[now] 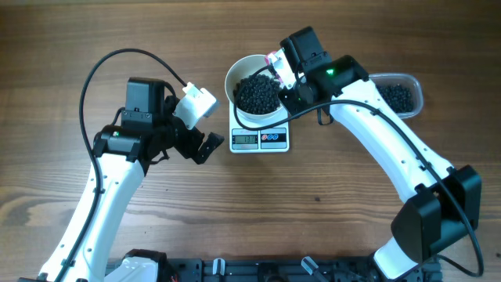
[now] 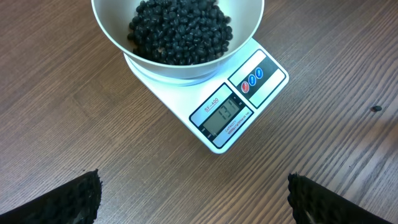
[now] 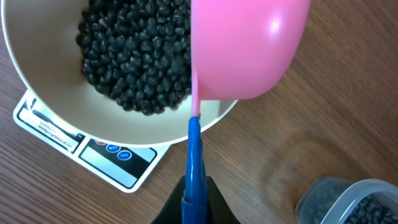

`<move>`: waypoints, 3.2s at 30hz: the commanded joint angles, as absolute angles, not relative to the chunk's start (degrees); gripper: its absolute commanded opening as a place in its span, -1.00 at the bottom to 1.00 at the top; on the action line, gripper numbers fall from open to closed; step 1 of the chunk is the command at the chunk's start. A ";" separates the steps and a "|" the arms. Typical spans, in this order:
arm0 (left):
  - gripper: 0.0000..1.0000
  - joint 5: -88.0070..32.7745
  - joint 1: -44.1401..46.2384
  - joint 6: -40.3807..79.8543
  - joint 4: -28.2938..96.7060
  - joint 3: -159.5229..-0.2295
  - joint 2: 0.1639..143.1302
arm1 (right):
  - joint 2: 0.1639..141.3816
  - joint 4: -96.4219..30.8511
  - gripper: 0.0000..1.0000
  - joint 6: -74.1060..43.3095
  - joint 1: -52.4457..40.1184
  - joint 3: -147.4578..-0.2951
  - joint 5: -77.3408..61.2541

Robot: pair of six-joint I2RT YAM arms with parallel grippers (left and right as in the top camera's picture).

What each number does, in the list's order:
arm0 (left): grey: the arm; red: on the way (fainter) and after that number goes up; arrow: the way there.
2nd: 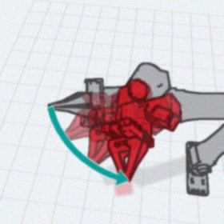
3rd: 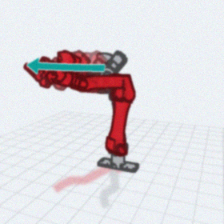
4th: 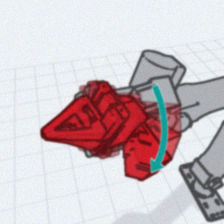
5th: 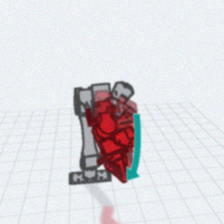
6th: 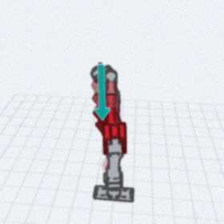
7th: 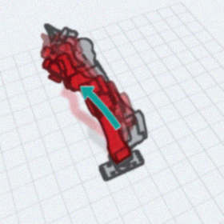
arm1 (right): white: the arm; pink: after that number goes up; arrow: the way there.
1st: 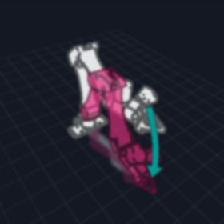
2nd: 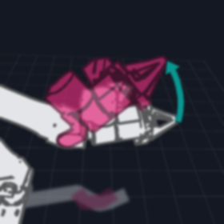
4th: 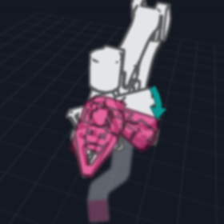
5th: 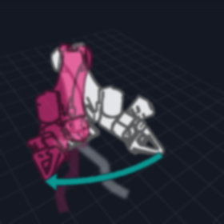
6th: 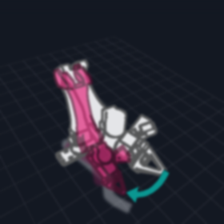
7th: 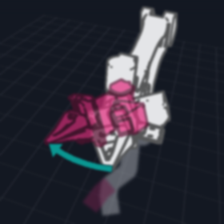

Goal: Scoop item into bowl and weigh 150g on scale
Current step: 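Tip the scoop over the bowl to pour beans in, then return the scoop into the bean tub with the right gripper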

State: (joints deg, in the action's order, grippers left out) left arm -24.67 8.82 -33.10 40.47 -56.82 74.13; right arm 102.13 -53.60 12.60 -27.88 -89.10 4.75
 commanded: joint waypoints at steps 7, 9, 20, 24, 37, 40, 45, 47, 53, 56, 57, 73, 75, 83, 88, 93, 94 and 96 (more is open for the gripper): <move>1.00 -24.53 8.51 -32.56 40.32 -56.47 73.95 | 102.54 -49.82 -0.92 12.71 -27.88 -90.80 -3.16; 1.00 -24.56 8.51 -32.53 40.32 -56.45 73.95 | 102.52 -49.63 -0.91 11.84 -27.46 -90.80 -3.20; 1.00 -24.56 8.51 -32.53 40.32 -56.45 73.95 | 98.89 -47.05 -0.91 7.44 -18.92 -90.83 -17.52; 1.00 -24.53 8.51 -32.53 40.32 -56.45 73.95 | 96.12 -47.16 -0.91 7.29 -12.82 -90.83 -24.56; 1.00 -24.56 8.51 -32.53 40.32 -56.45 73.95 | 92.79 -60.42 -0.91 11.07 7.27 -90.74 -28.34; 1.00 -24.56 8.51 -32.53 40.32 -56.45 73.95 | 92.79 -63.92 -0.92 13.52 9.47 -88.99 -26.85; 1.00 -24.56 8.51 -32.53 40.32 -56.47 73.95 | 93.38 -65.23 -0.91 13.50 9.61 -84.55 -20.23; 1.00 -24.56 8.51 -32.53 40.32 -56.45 73.95 | 93.45 -65.04 -0.91 13.43 9.61 -82.72 -17.28; 1.00 -24.53 8.51 -32.53 40.32 -56.45 73.95 | 93.45 -63.99 -0.91 13.52 9.61 -77.69 -7.18; 1.00 -24.53 8.51 -32.53 40.32 -56.47 73.95 | 93.45 -62.28 -0.91 13.56 9.61 -75.46 -2.22; 1.00 -24.53 8.51 -32.53 40.32 -56.45 73.95 | 93.47 -61.60 -0.91 13.54 9.61 -74.89 -1.02; 1.00 -24.56 8.51 -32.53 40.32 -56.45 73.95 | 102.39 -53.39 -0.91 16.36 9.58 -72.73 5.23; 1.00 -24.53 8.51 -32.53 40.32 -56.47 73.95 | 102.45 -54.06 -0.91 16.45 9.56 -72.73 3.42; 1.00 -24.56 8.51 -32.53 40.32 -56.47 73.95 | 102.45 -56.62 -0.91 16.49 9.41 -72.73 -7.16; 1.00 -24.53 8.51 -32.56 40.32 -56.45 73.95 | 102.45 -57.10 -0.91 16.38 7.70 -72.73 -9.17; 1.00 -24.53 8.51 -32.53 40.32 -56.47 73.95 | 102.45 -58.11 -0.91 16.45 5.41 -72.73 -9.34; 1.00 -24.53 8.51 -32.53 40.32 -56.45 73.95 | 102.45 -58.22 -0.91 16.43 4.97 -72.73 -9.82; 1.00 -24.53 8.51 -32.53 40.32 -56.45 73.95 | 102.45 -58.30 -0.91 16.43 4.71 -72.73 -10.83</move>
State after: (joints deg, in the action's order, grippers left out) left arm -24.67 8.82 -33.10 40.47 -56.82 74.13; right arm 101.58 -57.21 15.94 6.22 -73.10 -5.87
